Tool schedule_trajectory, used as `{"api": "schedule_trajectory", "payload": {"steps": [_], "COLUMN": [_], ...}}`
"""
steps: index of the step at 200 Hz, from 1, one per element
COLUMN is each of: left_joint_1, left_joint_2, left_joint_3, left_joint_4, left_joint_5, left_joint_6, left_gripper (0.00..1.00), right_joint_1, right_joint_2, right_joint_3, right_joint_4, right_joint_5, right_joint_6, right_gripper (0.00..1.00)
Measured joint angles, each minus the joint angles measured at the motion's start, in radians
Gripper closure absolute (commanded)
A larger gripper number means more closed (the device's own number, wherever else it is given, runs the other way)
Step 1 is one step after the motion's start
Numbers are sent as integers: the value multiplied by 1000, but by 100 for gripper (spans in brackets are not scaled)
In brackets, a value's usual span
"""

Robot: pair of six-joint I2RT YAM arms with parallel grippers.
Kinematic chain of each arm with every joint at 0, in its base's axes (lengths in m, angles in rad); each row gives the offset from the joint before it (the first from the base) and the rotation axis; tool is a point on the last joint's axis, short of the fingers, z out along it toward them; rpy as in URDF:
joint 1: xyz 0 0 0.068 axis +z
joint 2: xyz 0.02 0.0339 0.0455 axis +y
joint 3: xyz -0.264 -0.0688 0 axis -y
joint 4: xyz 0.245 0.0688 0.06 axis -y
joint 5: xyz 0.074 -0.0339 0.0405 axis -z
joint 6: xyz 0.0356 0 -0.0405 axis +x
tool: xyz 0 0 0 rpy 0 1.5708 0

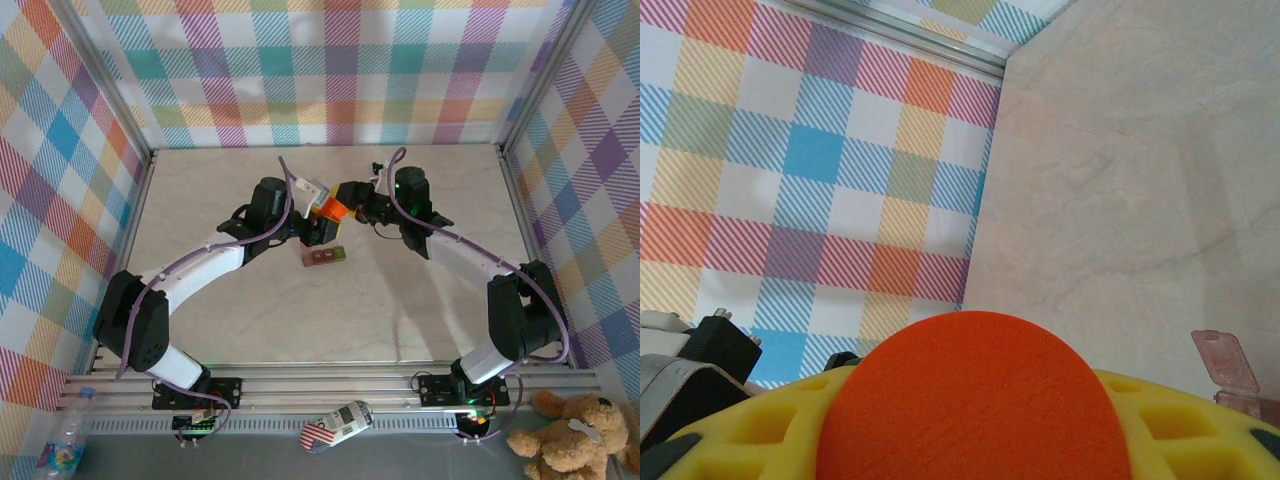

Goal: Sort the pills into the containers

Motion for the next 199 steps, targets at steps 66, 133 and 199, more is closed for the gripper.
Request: {"api": "schedule_trajectory", "payload": {"steps": [66,133,199], "left_joint_1": [0,0,-8], "left_joint_2": [0,0,0], "left_joint_3": [8,11,21], "left_joint_4": [-11,-62,-69], "left_joint_5": [-5,-48,-96], "left_joint_6": [18,72,106], "left_gripper": [100,100,100], "right_joint_1": [-71,-117,-91], "right_joint_2": [-64,-231,-130], "right_joint_3": [0,57,119], "right_joint_4": [-72,-352,-439], "right_joint_5": [5,83,90], "right_joint_6": [-7,-140,-142], "right_gripper": [26,20,20]}}
